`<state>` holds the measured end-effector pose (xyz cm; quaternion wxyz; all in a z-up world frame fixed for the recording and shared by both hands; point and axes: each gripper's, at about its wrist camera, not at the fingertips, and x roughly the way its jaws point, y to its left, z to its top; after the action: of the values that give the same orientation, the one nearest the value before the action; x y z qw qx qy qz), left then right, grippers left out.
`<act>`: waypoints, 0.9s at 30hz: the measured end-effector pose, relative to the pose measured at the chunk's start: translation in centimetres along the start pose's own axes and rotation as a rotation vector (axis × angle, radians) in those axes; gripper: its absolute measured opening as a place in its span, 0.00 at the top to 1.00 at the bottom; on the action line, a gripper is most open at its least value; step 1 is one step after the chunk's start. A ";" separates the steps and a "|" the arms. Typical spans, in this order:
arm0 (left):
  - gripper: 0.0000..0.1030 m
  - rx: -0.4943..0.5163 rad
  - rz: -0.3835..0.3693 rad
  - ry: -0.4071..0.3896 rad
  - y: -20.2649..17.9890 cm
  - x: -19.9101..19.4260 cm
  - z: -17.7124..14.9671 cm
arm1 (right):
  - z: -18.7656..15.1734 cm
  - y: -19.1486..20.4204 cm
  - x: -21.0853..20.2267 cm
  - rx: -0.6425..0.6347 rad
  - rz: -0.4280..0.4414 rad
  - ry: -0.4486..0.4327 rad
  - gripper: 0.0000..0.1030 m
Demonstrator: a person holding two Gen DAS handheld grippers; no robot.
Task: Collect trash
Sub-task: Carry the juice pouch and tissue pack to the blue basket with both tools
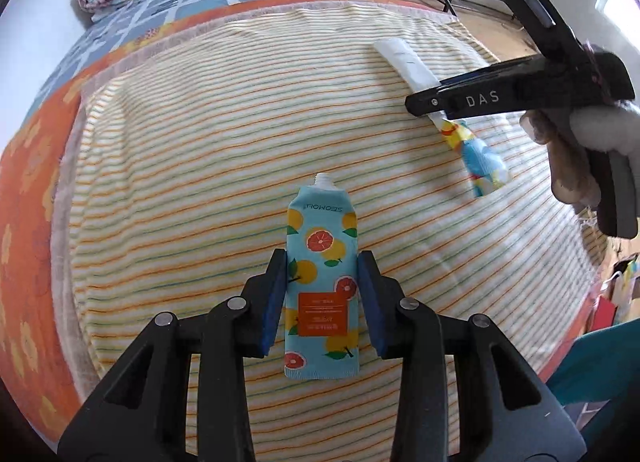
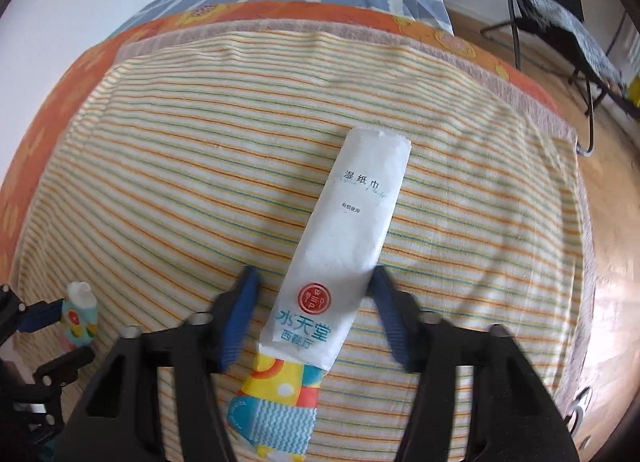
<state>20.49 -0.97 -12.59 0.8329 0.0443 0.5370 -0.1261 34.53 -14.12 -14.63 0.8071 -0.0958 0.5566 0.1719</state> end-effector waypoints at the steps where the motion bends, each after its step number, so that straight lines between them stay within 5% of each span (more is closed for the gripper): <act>1: 0.66 -0.001 0.000 0.002 -0.1 -0.1 0.0 | -0.1 -0.2 -0.2 0.001 0.008 -0.001 0.71; 6: 0.66 -0.012 -0.001 -0.004 -0.1 -1.0 -0.2 | -1.1 -1.3 -1.4 0.024 0.069 -0.018 0.84; 18: 0.66 -0.029 -0.020 -0.066 -1.8 -7.3 -2.0 | -5.0 -0.4 -10.7 0.025 0.190 -0.128 0.84; 27: 0.66 -0.035 -0.039 -0.120 -4.5 -13.2 -6.2 | -11.4 1.2 -18.9 0.034 0.302 -0.216 0.84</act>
<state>8.67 -1.83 -2.99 0.8616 0.0118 0.4891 -0.1354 18.14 -20.23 -1.15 0.8288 0.0214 0.4775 0.2909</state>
